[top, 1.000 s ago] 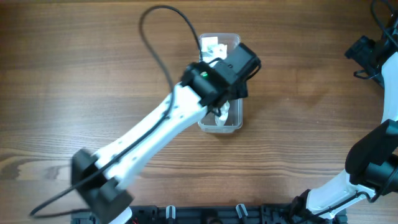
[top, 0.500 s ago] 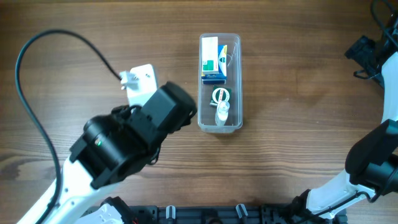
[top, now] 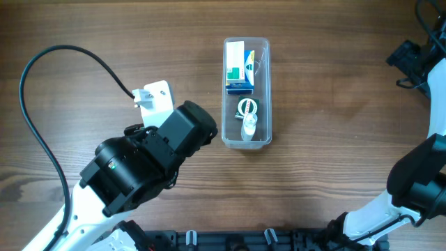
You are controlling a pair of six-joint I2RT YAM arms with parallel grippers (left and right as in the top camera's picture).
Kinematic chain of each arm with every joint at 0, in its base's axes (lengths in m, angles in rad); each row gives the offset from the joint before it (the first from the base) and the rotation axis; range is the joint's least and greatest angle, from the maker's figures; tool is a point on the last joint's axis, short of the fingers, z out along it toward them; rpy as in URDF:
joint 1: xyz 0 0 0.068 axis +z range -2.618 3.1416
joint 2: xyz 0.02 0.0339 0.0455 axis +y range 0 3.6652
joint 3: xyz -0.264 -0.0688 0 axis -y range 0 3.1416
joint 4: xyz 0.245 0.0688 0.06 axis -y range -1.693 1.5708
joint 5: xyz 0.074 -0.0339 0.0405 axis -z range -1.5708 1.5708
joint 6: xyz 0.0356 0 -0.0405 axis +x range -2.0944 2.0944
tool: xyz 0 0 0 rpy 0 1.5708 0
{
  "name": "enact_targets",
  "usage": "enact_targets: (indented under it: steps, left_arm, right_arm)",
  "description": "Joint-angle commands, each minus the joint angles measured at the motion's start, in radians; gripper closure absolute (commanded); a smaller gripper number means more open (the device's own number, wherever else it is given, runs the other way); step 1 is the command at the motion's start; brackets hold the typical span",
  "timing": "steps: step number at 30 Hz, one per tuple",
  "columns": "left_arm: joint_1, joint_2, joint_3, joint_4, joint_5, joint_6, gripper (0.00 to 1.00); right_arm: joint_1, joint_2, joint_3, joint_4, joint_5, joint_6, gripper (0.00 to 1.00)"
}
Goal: Pack container
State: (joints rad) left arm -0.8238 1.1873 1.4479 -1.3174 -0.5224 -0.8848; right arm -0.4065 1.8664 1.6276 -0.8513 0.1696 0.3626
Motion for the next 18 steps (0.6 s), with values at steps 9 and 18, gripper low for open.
enact_targets:
  steps: [9, 18]
  left_arm:
    - [0.016, -0.084, -0.396, 0.442, 0.013, 0.424, 0.0]
    - [0.43, -0.426, -1.009, 1.186, 0.528, 0.695, 0.0]
  right_arm:
    - [0.01, 0.016, -0.001, 0.003, 0.014, 0.011, 0.0]
    - [0.01, 0.016, -0.001, 0.003, 0.014, 0.01, 0.0]
